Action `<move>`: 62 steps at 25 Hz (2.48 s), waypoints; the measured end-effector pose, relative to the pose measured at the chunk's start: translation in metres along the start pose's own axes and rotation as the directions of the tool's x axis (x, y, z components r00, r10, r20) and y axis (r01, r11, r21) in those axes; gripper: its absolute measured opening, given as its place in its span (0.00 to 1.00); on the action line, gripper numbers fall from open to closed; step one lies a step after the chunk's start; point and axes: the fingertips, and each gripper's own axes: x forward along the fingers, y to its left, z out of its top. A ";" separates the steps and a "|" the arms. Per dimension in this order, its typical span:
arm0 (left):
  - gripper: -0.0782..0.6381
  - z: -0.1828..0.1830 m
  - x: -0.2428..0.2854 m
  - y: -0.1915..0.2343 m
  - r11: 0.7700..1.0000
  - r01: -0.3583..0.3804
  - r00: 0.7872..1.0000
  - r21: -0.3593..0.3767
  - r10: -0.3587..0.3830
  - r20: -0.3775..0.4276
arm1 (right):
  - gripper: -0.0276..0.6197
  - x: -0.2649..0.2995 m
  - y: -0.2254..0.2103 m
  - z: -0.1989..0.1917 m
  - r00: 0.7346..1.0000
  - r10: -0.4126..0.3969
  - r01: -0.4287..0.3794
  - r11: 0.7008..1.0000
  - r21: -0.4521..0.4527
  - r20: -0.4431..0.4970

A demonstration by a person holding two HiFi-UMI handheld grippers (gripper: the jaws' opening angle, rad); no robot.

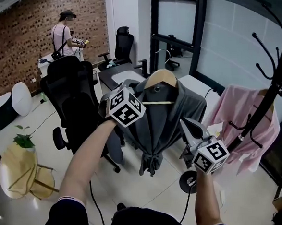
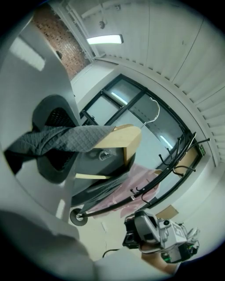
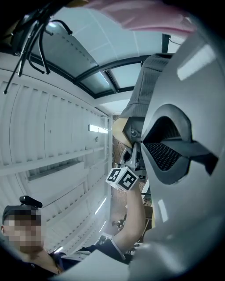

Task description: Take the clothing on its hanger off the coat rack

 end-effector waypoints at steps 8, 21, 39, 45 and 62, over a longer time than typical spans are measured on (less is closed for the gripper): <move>0.22 -0.113 -0.042 0.105 0.995 -0.093 0.992 -0.033 0.089 -0.091 | 0.05 0.122 0.069 -0.019 0.995 0.096 -0.097 0.995 0.020 0.011; 0.22 -0.267 -0.088 0.237 0.960 -0.266 0.935 -0.092 0.233 -0.269 | 0.05 0.280 0.138 -0.073 0.957 0.291 -0.288 0.949 0.128 -0.004; 0.22 -0.438 -0.056 0.379 0.861 -0.488 0.777 -0.144 0.353 -0.520 | 0.05 0.511 0.120 -0.104 0.808 0.589 -0.582 0.798 0.157 0.001; 0.22 -0.477 -0.054 0.408 0.841 -0.521 0.740 -0.144 0.361 -0.567 | 0.05 0.551 0.119 -0.119 0.788 0.616 -0.604 0.774 0.189 -0.003; 0.22 -0.530 -0.035 0.477 0.843 -0.512 0.762 -0.165 0.357 -0.540 | 0.05 0.602 0.113 -0.132 0.851 0.525 -0.512 0.838 0.189 -0.026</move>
